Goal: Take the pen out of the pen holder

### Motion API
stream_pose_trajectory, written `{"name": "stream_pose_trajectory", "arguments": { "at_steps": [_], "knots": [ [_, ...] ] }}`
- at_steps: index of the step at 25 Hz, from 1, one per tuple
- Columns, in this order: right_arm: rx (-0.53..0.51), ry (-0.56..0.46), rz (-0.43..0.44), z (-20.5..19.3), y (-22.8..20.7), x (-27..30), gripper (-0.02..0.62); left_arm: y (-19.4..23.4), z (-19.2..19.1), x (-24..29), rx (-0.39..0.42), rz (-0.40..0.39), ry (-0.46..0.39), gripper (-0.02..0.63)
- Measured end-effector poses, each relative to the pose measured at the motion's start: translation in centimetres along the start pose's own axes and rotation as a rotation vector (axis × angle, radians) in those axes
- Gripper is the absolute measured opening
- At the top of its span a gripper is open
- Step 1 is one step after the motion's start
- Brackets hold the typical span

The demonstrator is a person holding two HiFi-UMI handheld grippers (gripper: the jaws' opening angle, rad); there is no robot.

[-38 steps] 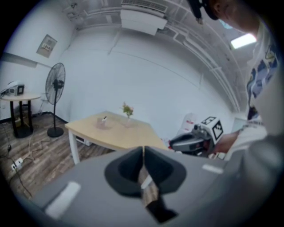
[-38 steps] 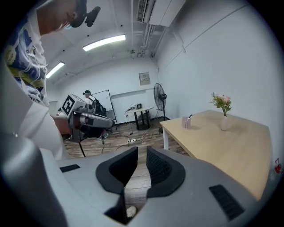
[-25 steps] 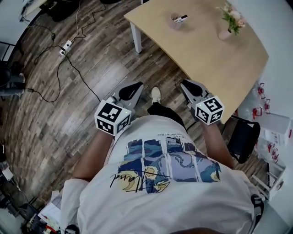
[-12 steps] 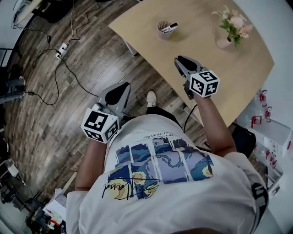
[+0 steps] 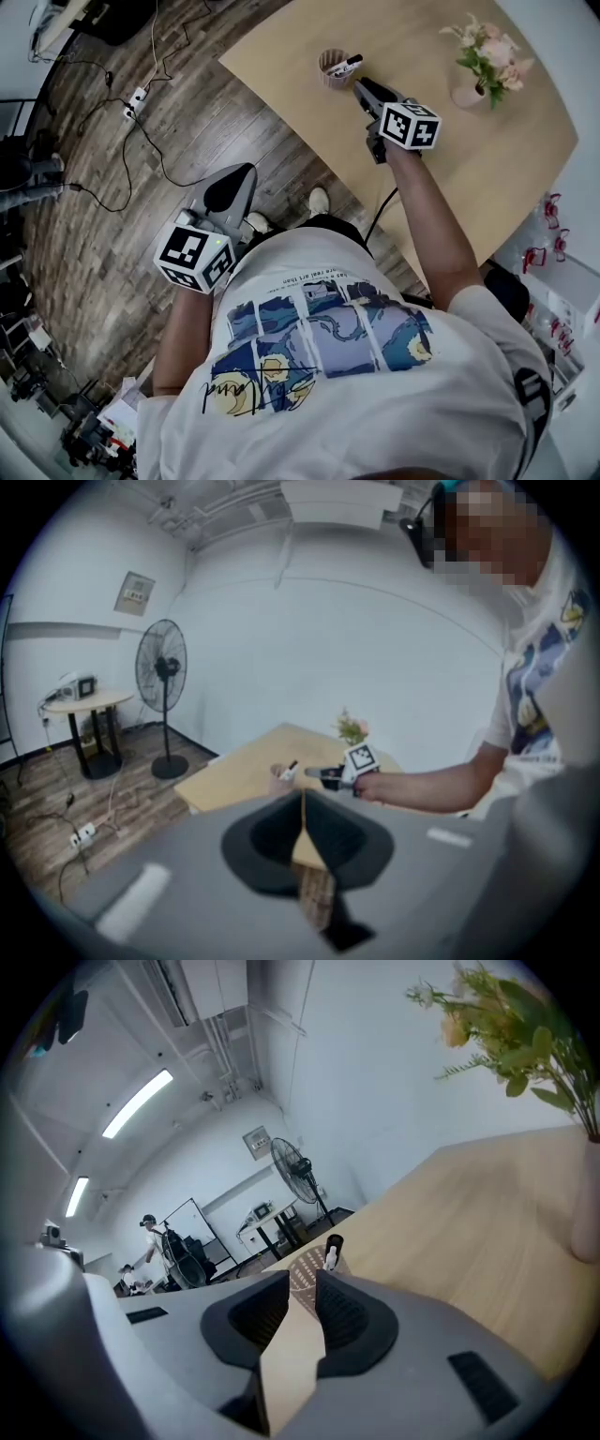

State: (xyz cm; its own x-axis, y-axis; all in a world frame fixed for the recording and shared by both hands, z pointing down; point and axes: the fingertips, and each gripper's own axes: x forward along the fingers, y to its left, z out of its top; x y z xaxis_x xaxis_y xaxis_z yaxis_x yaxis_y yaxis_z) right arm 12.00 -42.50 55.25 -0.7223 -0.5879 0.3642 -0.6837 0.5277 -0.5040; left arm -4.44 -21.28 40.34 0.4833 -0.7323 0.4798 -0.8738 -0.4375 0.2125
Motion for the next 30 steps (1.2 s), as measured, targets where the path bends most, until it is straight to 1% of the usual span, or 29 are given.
{"name": "stream_pose_trajectory", "arguments": {
  "at_steps": [7,11,14,16,18,30],
  "knots": [
    [0.105,-0.023,-0.024,0.4,-2.8,2.9,0.086,0.8,0.5,1.0,-0.004,0.01,0.019,0.014],
    [0.145,-0.04,-0.01,0.7,-2.8,4.0,0.086,1.4,0.6,1.4,-0.014,0.012,0.027,0.014],
    [0.163,-0.044,-0.019,0.7,-3.1,4.5,0.084,1.8,1.0,1.7,-0.013,0.013,0.023,0.014],
    [0.156,-0.045,-0.033,0.8,-3.4,4.7,0.073,2.0,1.1,1.9,-0.012,0.011,0.022,0.014],
    [0.142,-0.042,-0.051,0.8,-3.6,4.7,0.048,2.4,1.2,1.9,-0.013,0.01,0.023,0.014],
    [0.07,-0.025,-0.134,0.7,-3.0,4.5,0.046,4.5,1.2,1.3,-0.009,-0.024,0.006,0.014]
  ]
}}
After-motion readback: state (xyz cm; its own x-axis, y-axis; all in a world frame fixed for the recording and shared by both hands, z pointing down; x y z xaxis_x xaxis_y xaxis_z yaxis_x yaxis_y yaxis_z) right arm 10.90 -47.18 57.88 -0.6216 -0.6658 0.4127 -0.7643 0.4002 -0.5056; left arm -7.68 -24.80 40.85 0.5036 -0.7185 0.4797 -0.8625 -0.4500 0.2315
